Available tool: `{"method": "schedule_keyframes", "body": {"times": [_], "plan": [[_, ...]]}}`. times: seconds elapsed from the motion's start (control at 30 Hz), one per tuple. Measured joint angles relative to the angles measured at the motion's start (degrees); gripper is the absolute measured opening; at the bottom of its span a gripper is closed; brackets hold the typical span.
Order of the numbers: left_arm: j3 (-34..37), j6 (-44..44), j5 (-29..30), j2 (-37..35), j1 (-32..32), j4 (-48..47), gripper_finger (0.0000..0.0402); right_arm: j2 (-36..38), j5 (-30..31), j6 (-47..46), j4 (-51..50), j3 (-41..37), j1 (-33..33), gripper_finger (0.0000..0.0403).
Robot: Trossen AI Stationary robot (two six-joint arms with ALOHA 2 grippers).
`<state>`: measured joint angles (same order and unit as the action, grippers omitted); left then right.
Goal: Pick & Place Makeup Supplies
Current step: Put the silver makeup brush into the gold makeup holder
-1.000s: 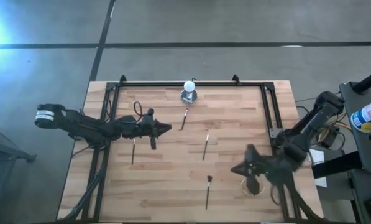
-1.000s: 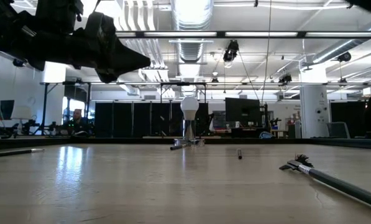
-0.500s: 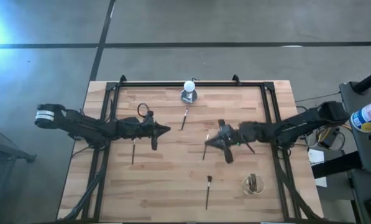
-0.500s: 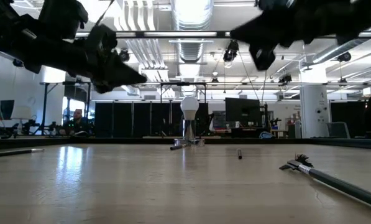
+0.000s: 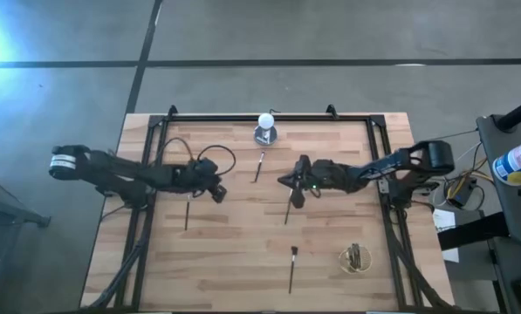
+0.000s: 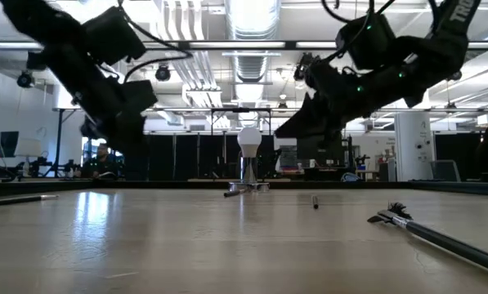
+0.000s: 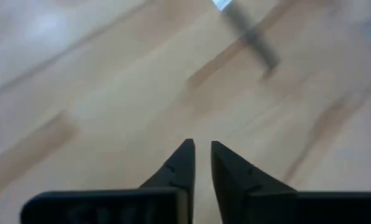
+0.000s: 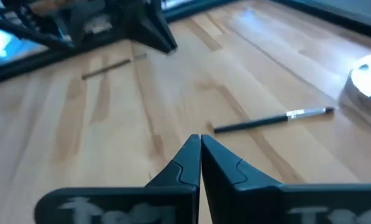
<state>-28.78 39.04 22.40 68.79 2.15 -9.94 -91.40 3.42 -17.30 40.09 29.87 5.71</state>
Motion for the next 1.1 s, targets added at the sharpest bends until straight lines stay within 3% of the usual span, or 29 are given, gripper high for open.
{"method": "schedule_keyframes", "body": {"times": [0.17,0.33,0.67,0.83,1.1], "plan": [[-6.8,15.8,-1.1,0.1,-0.3,-26.0,0.0081,-3.8,-0.7,1.2,2.5,1.0,-0.1,0.0008],[-7.1,29.1,-5.4,0.1,-2.3,-38.2,0.0104,-4.4,-0.9,1.8,2.9,0.7,-0.1,0.0008],[-0.2,40.7,-8.1,0.1,-3.7,-37.1,0.0106,-3.0,-2.3,4.9,2.9,-0.2,-0.2,0.0008],[1.9,41.0,-5.9,0.0,-3.7,-30.8,0.0096,-2.8,-2.4,5.5,2.9,-0.4,-0.2,0.0008],[2.4,38.8,-6.1,0.0,-3.8,-29.2,0.0052,-2.8,-2.4,5.5,3.3,-0.4,-0.2,0.0008]]}}
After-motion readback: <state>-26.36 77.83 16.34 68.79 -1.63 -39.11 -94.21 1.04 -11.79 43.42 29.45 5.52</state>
